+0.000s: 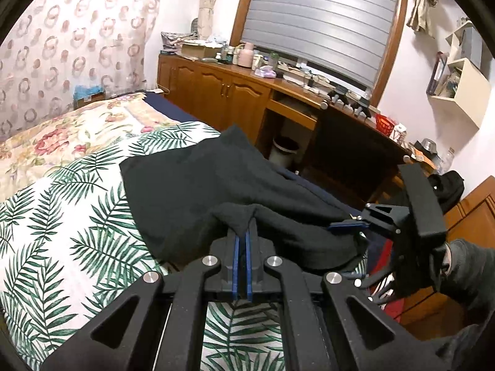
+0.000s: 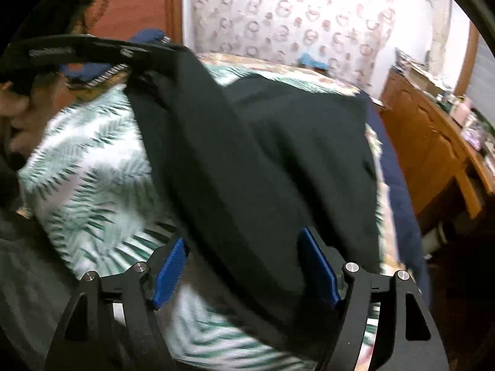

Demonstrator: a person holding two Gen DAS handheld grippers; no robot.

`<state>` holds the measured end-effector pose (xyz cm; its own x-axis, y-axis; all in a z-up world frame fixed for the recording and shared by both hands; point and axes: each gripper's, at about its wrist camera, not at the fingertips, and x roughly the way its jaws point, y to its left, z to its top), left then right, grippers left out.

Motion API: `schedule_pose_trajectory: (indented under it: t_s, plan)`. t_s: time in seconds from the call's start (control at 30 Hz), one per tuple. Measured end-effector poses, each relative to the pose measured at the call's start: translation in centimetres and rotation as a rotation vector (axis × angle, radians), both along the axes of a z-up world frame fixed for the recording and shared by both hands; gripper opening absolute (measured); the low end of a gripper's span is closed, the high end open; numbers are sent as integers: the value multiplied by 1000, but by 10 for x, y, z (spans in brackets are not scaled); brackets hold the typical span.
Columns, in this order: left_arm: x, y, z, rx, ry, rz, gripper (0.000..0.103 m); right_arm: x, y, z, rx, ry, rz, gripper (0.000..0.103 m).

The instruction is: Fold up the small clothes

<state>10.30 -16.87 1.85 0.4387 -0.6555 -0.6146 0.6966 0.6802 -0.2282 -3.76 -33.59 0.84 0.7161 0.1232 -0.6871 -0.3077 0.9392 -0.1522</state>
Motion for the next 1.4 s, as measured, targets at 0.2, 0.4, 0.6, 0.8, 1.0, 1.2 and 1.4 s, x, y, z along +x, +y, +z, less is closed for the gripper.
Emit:
schedule_pose_trajectory:
  t_s: [0.2,0.4,0.6,0.8,1.0,1.2,1.4]
  plan:
    - [8,2,-1,11,-1,12,4,12,-9,0,-57,20,-4,25]
    - [30,4,7,24,-18,37,4,36,-13,43,-45,-74,8,11]
    - [74,12,14,37,-30,92,4,87,1,83,-73,-166,35,11]
    - [120,13,7,70,-13,151,4,165,10,82,-22,-127,68,11]
    - [148,9,-19,112,47,176,4,215,-2,61,27,-39,82,11]
    - [155,9,-27,135,72,150,20,233,-17,64,63,5,100,11]
    - [152,11,-20,135,25,124,69,247,-28,80,82,26,104,17]
